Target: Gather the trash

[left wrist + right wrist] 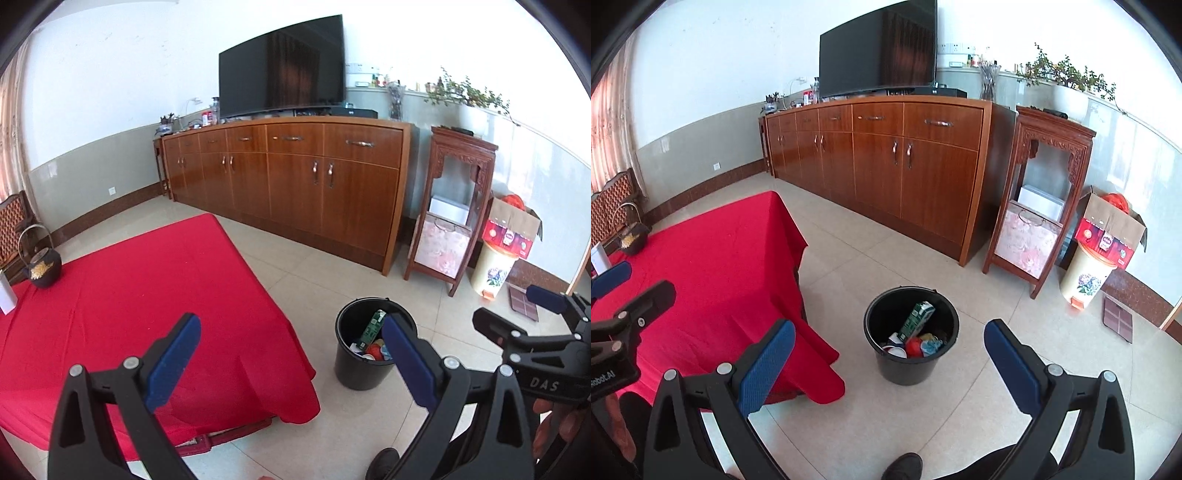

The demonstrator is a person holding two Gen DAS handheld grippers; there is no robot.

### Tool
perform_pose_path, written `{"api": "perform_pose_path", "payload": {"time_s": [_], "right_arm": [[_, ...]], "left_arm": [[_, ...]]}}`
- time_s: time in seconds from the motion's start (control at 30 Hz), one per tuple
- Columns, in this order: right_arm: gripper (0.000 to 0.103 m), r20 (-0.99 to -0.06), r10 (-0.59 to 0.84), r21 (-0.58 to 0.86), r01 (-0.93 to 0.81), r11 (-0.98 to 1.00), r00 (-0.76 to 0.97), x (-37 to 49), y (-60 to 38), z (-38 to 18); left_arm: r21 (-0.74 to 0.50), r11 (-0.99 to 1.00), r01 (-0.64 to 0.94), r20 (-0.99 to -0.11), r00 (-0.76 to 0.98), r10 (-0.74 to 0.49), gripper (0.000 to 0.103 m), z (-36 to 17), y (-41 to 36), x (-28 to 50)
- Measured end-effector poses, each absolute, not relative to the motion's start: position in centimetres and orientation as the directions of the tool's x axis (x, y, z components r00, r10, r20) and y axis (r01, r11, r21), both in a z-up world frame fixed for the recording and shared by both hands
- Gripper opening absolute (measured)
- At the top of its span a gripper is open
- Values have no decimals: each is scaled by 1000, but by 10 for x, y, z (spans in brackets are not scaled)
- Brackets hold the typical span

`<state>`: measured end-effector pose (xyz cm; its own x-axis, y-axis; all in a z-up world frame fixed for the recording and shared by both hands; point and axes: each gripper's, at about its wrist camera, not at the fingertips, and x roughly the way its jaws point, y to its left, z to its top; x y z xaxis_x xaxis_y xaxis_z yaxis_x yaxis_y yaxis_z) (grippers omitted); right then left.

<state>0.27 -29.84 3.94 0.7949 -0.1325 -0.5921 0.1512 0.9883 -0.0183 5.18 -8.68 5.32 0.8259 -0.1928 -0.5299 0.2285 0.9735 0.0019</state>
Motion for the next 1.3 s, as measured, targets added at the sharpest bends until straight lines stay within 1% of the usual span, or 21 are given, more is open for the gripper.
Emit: {"api": "perform_pose_path", "payload": {"time_s": [0.2, 1.3], "right_arm": [[103, -596, -123, -25, 134, 991, 794, 3, -287, 41], [103, -608, -125, -18, 144, 989, 784, 5, -306, 42]], "left_arm": [[-9, 977, 213, -528, 829, -186, 99, 50, -84, 50], [0, 975, 221, -527, 829, -188, 99, 52, -87, 47]]}}
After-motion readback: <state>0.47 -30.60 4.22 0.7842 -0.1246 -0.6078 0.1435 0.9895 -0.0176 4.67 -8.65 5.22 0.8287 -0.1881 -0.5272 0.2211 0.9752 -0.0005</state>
